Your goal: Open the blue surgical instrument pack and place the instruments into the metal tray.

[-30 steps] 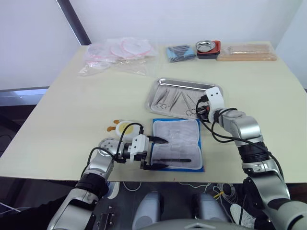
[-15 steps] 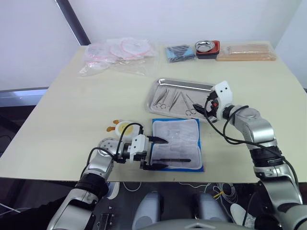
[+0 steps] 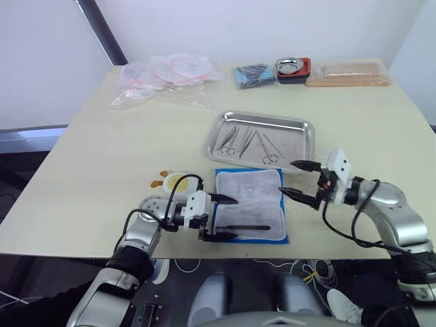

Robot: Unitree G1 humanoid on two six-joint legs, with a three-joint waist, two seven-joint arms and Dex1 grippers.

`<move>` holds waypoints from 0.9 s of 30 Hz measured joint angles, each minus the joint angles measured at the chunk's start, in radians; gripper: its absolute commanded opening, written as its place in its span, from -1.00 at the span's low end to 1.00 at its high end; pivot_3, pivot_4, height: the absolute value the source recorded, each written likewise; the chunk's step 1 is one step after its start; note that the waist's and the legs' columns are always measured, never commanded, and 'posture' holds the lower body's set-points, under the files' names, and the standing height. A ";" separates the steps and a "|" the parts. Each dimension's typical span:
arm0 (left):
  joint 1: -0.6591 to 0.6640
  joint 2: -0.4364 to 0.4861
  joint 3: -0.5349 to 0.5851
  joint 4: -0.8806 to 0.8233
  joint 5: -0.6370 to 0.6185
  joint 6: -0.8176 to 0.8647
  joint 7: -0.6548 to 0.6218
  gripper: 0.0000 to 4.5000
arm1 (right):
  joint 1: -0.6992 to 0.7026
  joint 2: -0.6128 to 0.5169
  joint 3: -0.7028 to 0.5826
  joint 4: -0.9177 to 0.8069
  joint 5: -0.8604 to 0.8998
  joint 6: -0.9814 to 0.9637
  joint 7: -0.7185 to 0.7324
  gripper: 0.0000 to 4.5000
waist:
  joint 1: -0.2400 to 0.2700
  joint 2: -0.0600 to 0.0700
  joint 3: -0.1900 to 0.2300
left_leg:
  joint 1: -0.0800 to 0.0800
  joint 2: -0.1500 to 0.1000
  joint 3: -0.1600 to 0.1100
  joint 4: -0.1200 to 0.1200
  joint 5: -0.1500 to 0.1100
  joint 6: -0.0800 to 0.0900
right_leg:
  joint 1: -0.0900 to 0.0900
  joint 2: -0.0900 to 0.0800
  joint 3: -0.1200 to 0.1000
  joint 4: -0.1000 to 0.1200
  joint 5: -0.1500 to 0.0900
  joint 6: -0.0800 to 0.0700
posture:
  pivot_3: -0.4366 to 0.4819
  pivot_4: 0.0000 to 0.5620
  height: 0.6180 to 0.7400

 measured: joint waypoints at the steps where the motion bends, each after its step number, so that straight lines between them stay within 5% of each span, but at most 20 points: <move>1: 0.000 0.000 0.001 0.000 0.000 0.002 0.000 1.00 | 0.018 -0.016 -0.012 -0.010 0.017 -0.008 0.028 0.98 | -0.001 0.000 0.000 | 0.000 0.000 0.000 0.000 0.000 0.000 | 0.000 0.000 0.000 0.000 0.000 0.000 | -0.05 -0.47 1.00; 11: 0.001 -0.002 0.006 0.000 0.000 0.006 -0.001 1.00 | 0.110 -0.201 -0.165 -0.022 0.209 -0.028 0.312 0.98 | -0.004 -0.001 0.001 | 0.000 0.000 0.001 0.000 -0.001 -0.002 | 0.000 -0.002 0.000 -0.001 0.000 0.000 | -0.05 -0.47 1.00; 27: 0.000 -0.005 0.007 0.000 0.000 0.007 -0.006 1.00 | 0.103 -0.283 -0.250 -0.018 0.282 -0.047 0.441 0.98 | -0.002 -0.001 0.001 | 0.000 0.000 0.002 0.000 -0.002 -0.004 | 0.000 -0.002 0.000 -0.001 0.000 0.000 | -0.05 -0.47 1.00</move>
